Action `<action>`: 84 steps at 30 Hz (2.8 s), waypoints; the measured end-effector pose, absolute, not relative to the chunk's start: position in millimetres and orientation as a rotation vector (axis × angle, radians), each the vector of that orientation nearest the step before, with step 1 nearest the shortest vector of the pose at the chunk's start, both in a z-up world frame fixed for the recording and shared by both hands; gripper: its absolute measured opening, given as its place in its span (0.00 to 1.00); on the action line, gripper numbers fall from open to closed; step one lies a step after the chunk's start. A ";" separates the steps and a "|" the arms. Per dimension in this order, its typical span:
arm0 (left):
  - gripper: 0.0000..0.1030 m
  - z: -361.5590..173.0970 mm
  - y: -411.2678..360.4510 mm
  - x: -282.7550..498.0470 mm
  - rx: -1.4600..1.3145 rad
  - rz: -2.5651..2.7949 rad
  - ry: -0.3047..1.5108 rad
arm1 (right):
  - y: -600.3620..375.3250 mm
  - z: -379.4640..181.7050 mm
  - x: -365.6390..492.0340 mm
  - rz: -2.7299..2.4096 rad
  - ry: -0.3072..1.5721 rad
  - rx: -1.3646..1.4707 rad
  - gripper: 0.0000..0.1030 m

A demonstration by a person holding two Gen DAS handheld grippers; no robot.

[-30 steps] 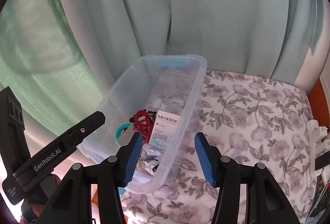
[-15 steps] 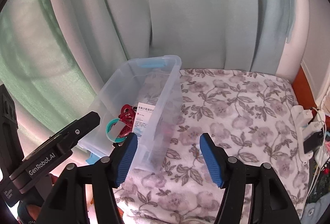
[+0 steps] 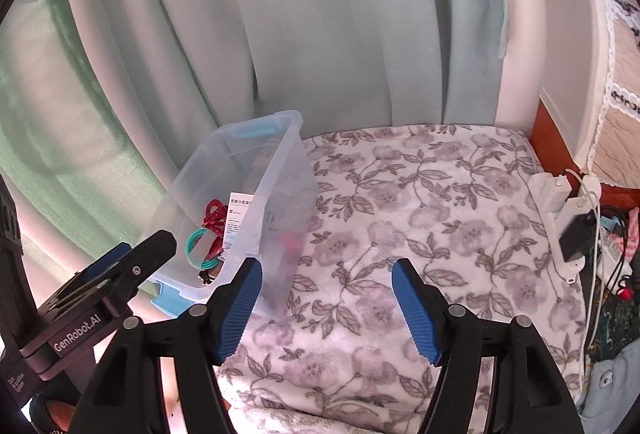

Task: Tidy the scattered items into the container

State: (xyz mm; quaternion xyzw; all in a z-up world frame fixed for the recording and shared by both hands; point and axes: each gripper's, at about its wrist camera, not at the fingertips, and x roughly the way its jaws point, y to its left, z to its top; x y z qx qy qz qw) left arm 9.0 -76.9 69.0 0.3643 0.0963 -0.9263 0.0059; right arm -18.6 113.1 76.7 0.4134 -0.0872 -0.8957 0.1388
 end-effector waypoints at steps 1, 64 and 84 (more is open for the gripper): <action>0.93 69.3 -75.3 10.1 1.143 -2.899 0.296 | 114.9 76.8 -16.9 -2.593 -0.255 1.194 0.72; 0.99 46.1 -64.7 20.7 1.228 -2.828 0.121 | 128.3 58.2 -1.3 -2.654 -0.204 1.270 1.00; 0.99 39.2 -64.1 17.4 1.269 -2.814 0.109 | 119.4 60.8 4.6 -2.676 -0.202 1.262 1.00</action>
